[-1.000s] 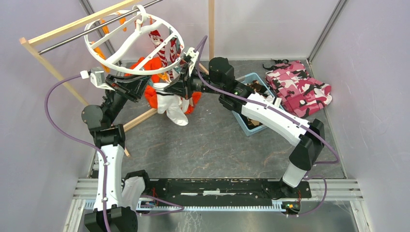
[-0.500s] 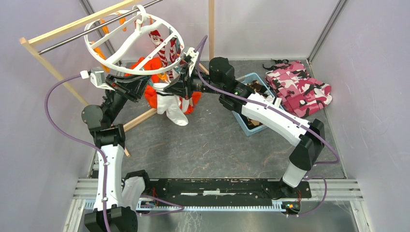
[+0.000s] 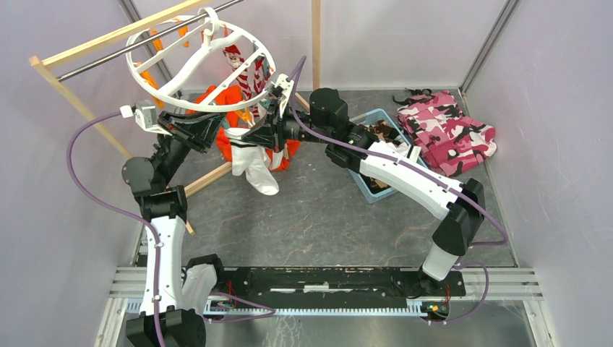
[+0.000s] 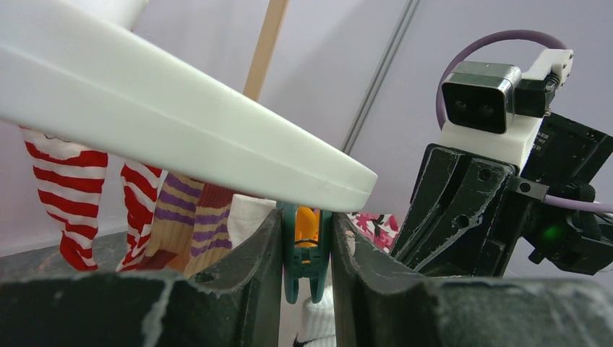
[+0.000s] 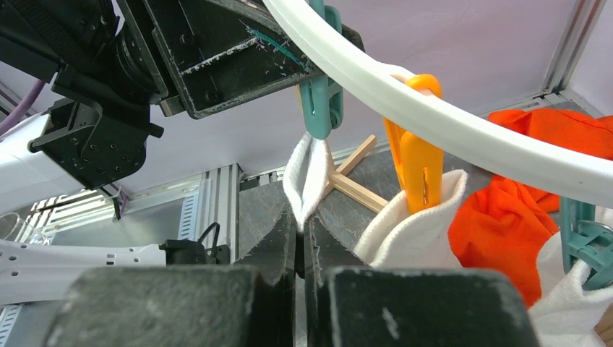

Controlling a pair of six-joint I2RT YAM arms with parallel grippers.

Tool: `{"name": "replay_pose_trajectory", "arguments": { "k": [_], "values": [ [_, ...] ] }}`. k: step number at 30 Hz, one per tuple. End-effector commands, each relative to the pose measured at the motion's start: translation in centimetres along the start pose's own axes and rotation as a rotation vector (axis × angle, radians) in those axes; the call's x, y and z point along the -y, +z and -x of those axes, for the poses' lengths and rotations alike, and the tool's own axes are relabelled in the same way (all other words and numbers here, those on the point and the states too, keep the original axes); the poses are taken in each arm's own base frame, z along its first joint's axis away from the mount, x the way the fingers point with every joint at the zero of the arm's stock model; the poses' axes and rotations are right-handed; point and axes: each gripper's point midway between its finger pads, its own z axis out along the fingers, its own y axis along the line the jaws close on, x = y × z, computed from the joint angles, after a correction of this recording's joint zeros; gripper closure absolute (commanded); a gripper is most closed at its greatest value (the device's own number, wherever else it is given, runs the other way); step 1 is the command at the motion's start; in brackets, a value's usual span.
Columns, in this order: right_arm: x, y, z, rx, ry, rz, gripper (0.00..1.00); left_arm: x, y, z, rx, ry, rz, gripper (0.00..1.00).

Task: Clip the socks to the hanger
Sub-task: Clamp the sock onto the hanger.

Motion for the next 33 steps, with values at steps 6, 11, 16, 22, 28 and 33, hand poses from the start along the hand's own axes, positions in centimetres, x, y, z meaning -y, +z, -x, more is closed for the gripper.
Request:
{"name": "replay_pose_trajectory", "arguments": {
  "k": [6,11,16,22,28,33],
  "values": [
    [-0.7,-0.3,3.4,0.076,-0.049,-0.013,1.0,1.8,0.2,1.5,0.028,0.025,-0.052,0.94],
    [-0.8,-0.3,4.1,0.091,-0.059,-0.007,1.0,1.8,0.1,1.4,0.026,0.024,-0.051,0.95],
    [-0.8,-0.2,4.6,0.1,-0.077,-0.006,1.0,1.9,0.1,1.4,0.027,0.024,-0.053,0.94],
    [0.2,-0.1,4.4,0.092,-0.078,-0.056,1.0,2.0,0.2,1.6,0.027,0.026,-0.055,0.95],
    [0.6,0.3,3.2,0.05,-0.107,-0.067,1.0,2.3,0.3,2.0,0.039,0.017,-0.068,0.94],
    [0.9,0.2,3.3,0.044,-0.144,-0.086,1.0,2.3,0.4,2.1,0.044,0.008,-0.072,0.95]
  ]
}}
